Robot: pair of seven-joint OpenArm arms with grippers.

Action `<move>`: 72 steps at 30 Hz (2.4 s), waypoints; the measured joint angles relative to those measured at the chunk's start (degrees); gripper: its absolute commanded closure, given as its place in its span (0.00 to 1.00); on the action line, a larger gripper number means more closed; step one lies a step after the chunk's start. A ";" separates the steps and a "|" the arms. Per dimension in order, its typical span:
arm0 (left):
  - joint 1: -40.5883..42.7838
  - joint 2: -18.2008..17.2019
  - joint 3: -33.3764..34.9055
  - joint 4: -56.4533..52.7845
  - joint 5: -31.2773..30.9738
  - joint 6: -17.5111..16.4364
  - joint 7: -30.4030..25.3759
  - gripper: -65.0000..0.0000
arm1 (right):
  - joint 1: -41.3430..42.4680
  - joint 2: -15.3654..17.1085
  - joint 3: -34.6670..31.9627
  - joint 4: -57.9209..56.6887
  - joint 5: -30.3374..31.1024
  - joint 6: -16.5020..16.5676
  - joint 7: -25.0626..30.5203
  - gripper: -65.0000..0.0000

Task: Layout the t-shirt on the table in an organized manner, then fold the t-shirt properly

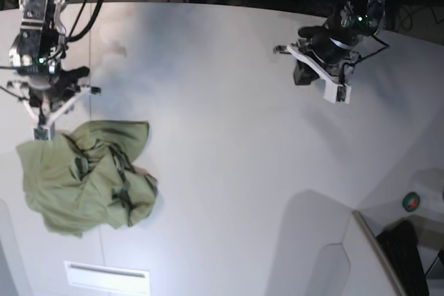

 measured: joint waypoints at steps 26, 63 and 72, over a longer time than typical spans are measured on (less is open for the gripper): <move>-11.10 6.64 -5.35 -9.09 10.88 0.04 -1.07 0.52 | 20.39 -2.34 -23.17 -35.47 0.26 -8.02 9.57 0.46; -15.43 4.04 -1.38 -12.46 10.80 0.02 -0.85 0.32 | -7.89 3.91 -1.05 -7.19 0.07 6.91 -3.48 1.00; -14.21 3.87 -1.66 -12.04 10.84 0.09 -0.94 0.32 | -2.73 2.12 6.38 11.26 -0.79 17.59 -7.28 0.46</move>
